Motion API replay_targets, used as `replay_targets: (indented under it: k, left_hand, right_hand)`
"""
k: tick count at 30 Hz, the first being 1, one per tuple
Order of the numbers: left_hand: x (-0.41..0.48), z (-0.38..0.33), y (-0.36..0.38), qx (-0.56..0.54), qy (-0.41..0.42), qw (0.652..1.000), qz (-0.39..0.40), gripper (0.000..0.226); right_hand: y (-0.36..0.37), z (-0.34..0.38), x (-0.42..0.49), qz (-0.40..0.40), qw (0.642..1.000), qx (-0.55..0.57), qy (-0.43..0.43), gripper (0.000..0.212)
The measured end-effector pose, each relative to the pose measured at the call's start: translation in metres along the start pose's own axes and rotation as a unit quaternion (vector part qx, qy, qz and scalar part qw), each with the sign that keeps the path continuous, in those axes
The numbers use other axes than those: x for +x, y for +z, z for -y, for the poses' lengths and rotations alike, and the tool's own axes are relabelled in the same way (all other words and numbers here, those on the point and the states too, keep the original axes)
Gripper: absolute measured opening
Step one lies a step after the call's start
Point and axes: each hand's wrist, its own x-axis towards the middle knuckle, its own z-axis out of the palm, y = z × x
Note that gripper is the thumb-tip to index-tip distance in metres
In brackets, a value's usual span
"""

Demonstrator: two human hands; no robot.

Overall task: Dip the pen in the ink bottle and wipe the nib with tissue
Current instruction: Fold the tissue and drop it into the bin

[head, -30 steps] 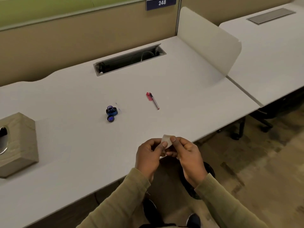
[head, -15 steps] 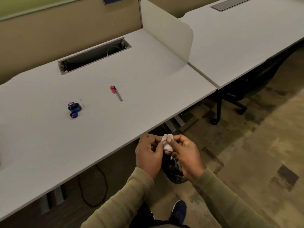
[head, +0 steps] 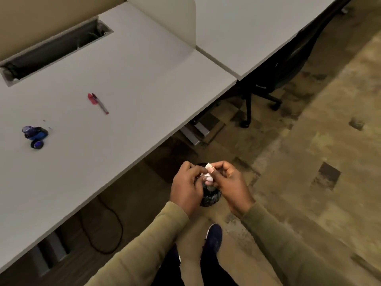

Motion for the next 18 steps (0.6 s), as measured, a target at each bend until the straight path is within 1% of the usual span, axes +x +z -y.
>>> replay_targets:
  k: [4, 5, 7, 10, 12, 14, 18]
  left_hand:
    - [0.014, 0.018, 0.01, -0.059, -0.072, 0.993, 0.074, 0.029]
    - [0.018, 0.021, 0.014, -0.061, -0.082, 0.991, 0.083, 0.026]
    - [0.025, 0.027, 0.023, -0.045, -0.095, 0.991, 0.077, 0.014]
    - [0.037, 0.036, 0.04, -0.016, -0.109, 0.993, 0.05, 0.012]
    - [0.044, 0.043, 0.052, -0.005, -0.088, 0.995, 0.043, 0.017]
    - [0.05, 0.05, 0.064, 0.005, -0.05, 0.998, 0.042, 0.021]
    - [0.056, 0.071, 0.09, 0.022, 0.013, 0.999, 0.027, 0.016]
  right_hand:
    - [-0.004, -0.022, 0.015, -0.01, 0.999, -0.036, 0.001, 0.007]
    - [-0.003, -0.027, 0.019, -0.014, 0.999, -0.034, 0.007, 0.008]
    - [-0.002, -0.038, 0.025, -0.024, 0.999, -0.017, 0.021, 0.012]
    - [0.002, -0.053, 0.034, -0.057, 0.998, 0.018, 0.035, 0.017]
    - [0.005, -0.06, 0.04, -0.097, 0.991, 0.081, 0.048, 0.015]
    - [0.006, -0.067, 0.048, -0.133, 0.977, 0.152, 0.071, 0.017]
    - [0.001, -0.085, 0.07, -0.148, 0.958, 0.213, 0.124, 0.036]
